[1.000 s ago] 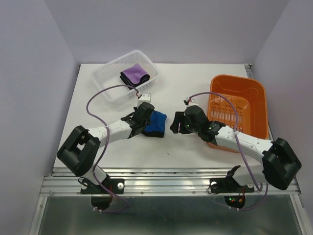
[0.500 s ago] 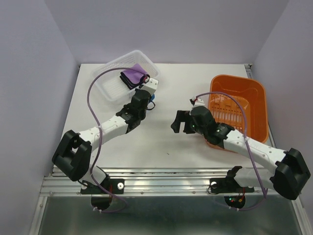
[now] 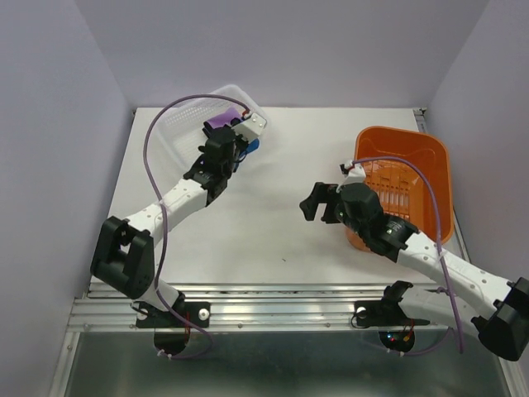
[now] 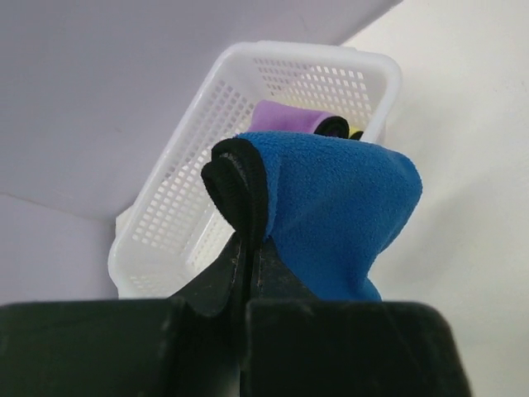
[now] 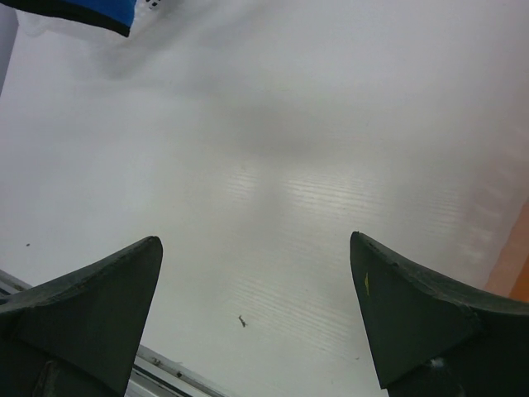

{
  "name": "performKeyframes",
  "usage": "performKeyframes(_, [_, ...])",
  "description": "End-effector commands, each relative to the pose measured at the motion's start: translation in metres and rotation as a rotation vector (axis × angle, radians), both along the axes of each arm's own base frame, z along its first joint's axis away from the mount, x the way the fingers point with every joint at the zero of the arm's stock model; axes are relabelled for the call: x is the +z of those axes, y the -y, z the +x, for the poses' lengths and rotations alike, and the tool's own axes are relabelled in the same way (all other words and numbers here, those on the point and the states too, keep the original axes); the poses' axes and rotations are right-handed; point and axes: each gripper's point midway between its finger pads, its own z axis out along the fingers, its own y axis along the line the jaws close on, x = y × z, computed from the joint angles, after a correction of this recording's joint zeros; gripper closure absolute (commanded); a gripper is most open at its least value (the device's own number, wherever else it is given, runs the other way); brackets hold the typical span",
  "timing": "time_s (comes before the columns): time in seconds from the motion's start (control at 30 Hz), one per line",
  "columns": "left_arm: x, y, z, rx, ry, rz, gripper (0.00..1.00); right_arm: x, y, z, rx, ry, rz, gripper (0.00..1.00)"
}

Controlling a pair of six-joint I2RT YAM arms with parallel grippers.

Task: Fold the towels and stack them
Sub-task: Neatly place the folded towel into the bin

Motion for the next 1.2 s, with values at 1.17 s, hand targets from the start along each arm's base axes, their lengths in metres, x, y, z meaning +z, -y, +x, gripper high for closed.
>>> performKeyframes(1.17, [-0.061,-0.021,0.157,-0.324,-0.175,0.324,1.00,0.028,0.072,0.000,-0.255,0.205,-0.046,0.00])
